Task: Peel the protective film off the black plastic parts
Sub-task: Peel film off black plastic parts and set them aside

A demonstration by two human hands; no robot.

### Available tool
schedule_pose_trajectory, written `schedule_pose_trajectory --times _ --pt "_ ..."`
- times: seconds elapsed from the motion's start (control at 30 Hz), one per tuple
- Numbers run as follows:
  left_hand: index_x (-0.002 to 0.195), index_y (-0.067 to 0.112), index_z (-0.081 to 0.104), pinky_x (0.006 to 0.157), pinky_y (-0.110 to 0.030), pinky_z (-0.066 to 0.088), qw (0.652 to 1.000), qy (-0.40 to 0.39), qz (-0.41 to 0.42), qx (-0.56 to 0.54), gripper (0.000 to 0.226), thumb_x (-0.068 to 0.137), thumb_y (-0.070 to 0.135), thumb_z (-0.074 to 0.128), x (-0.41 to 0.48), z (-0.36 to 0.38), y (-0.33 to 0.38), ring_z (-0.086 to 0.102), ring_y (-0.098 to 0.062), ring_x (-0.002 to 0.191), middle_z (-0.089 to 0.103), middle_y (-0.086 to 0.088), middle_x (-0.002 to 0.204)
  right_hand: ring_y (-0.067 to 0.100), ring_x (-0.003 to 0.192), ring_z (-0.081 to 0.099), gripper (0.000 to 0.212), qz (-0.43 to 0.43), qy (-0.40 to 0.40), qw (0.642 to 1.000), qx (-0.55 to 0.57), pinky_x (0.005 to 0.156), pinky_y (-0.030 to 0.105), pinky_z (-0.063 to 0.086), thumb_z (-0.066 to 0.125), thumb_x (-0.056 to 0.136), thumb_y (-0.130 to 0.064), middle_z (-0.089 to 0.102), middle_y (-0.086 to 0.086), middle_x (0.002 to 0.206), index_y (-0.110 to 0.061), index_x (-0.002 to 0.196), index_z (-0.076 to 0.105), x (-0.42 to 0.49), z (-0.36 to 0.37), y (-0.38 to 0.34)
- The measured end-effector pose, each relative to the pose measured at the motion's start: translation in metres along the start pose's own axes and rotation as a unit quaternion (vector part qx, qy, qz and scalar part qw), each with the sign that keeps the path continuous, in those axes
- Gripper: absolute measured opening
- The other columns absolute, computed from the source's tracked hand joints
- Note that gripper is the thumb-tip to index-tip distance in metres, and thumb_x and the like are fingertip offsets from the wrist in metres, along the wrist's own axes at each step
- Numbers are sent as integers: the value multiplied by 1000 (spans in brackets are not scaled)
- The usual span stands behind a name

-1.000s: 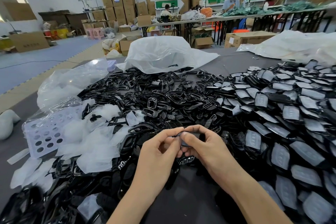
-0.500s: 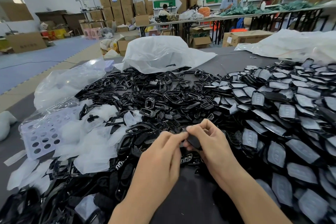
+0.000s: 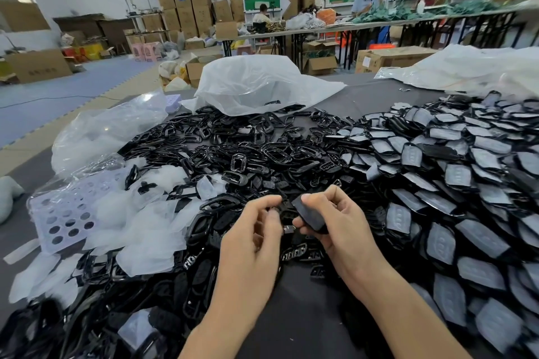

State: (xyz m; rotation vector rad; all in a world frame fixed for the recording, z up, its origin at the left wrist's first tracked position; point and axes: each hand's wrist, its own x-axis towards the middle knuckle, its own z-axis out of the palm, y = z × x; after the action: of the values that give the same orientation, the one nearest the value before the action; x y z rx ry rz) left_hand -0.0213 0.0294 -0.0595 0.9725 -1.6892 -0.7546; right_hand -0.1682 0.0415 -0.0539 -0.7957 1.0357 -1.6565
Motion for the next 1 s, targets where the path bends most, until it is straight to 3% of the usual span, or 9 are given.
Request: schedule_pose_trajectory --times 0.1,0.23,0.37,0.5,0.63,0.77,0.83,0.9,1.0 --pt "102 36 67 63 -19 51 994 -11 -72 -82 18 98 20 59 3 1 1 67 -10 71 69 7 78 19 65 70 24 6 -56 998 -7 58 23 56 74 88 -18 73 9 78 -23 68 62 -4 8 4" --pt "92 25 67 63 -18 50 993 16 -87 -81 11 96 16 62 7 -5 0 65 -7 66 70 4 74 18 70 73 14 -38 -79 989 -120 63 24 58 77 84 -26 75 3 83 -32 75 68 -10 12 7" --pt "91 27 68 69 -29 52 994 29 -98 -46 10 94 19 63 11 -11 -2 62 -11 66 68 1 74 10 63 70 23 -99 -79 931 -342 60 18 52 73 92 -27 74 -6 86 -46 100 62 -20 4 4" --pt "105 34 64 72 -25 53 996 -20 -76 -41 16 98 21 58 7 -19 5 66 -8 71 71 10 81 4 62 69 22 -147 -58 895 -418 60 12 50 69 94 -34 73 -16 85 -45 110 59 -22 0 -7" --pt "115 42 57 69 -14 48 998 -34 -6 44 19 99 32 55 7 -48 5 62 -7 79 66 17 93 12 70 73 44 -185 120 950 -220 64 20 58 64 95 -26 75 3 87 -25 137 50 8 -21 -50" --pt "117 33 57 72 -11 44 987 -13 -1 159 20 99 26 53 24 -78 -8 62 -2 84 64 16 90 20 72 74 89 -138 263 947 -123 76 37 61 66 98 -28 74 13 94 -27 161 3 23 -45 -66" --pt "120 25 58 76 -13 41 972 -10 -5 234 23 99 22 52 39 -89 -19 59 -3 94 65 13 100 18 68 75 83 -123 245 944 -183 68 34 60 61 101 -30 75 9 91 -32 160 4 16 -45 -52" --pt "124 17 58 86 -28 44 950 -14 -13 311 27 98 19 51 55 -97 -33 57 -16 103 64 1 108 12 67 74 69 -140 189 935 -267 60 26 58 56 102 -31 76 1 90 -38 158 15 6 -36 -34" --pt "138 15 51 98 -41 41 899 -55 -50 432 38 100 20 47 83 -106 -53 49 -30 118 57 -11 130 -1 75 68 54 -172 102 895 -400 64 13 54 57 101 -28 72 -13 91 -35 151 37 -1 -15 -11"
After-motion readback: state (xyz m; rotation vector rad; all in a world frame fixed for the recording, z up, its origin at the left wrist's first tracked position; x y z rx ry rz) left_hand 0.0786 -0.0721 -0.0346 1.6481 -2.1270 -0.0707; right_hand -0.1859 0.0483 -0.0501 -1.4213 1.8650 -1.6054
